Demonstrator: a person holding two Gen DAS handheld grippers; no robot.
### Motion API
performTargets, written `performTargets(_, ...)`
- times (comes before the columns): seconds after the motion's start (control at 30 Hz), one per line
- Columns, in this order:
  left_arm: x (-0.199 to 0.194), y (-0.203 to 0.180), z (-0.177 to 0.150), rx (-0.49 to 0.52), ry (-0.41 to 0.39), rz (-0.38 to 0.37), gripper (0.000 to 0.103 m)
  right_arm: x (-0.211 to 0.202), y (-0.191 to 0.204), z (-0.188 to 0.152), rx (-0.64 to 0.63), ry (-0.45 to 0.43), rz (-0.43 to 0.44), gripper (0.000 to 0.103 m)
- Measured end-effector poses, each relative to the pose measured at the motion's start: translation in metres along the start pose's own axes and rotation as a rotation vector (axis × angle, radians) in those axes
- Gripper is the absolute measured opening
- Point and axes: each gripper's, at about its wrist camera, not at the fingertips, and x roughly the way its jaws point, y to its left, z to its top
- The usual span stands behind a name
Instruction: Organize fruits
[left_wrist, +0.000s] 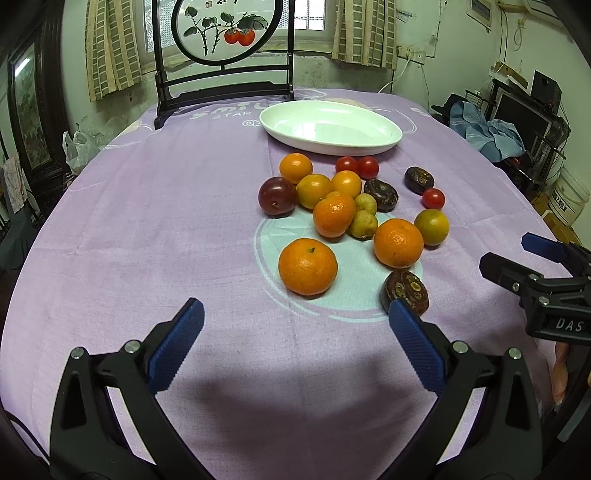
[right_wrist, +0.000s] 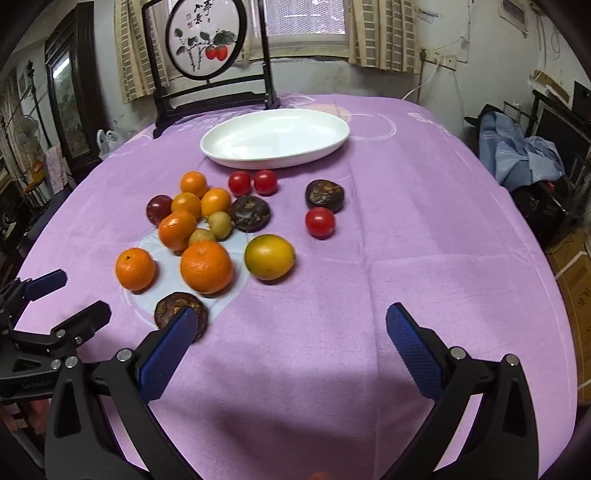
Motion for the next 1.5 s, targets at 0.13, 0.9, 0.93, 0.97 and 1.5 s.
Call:
performTargets(0.13, 0.001, -0.001, -0.001, 0.005, -0.001, -0.005, 0.101, -0.003, 0.001, -0.001, -0.015, -0.028, -0.016, 0.102)
performTargets(0.9, 0.006, -0.003, -0.004, 0.013, 0.007, -0.004, 0.101, 0.0, 0.011, -0.004, -0.074, -0.012, -0.032, 0.102)
performTargets(0.93, 0.006, -0.003, -0.005, 0.013, 0.007, -0.005, 0.101, 0.0, 0.011, -0.004, -0.073, -0.012, -0.035, 0.102)
performTargets(0.97, 0.006, -0.003, -0.004, 0.013, 0.007, -0.005, 0.101, 0.0, 0.011, -0.004, -0.073, -0.009, -0.028, 0.102)
performTargets(1.5, 0.013, 0.001, -0.009, 0.021, 0.035, -0.027, 0.101, 0.002, 0.014, -0.006, -0.108, -0.012, -0.021, 0.102)
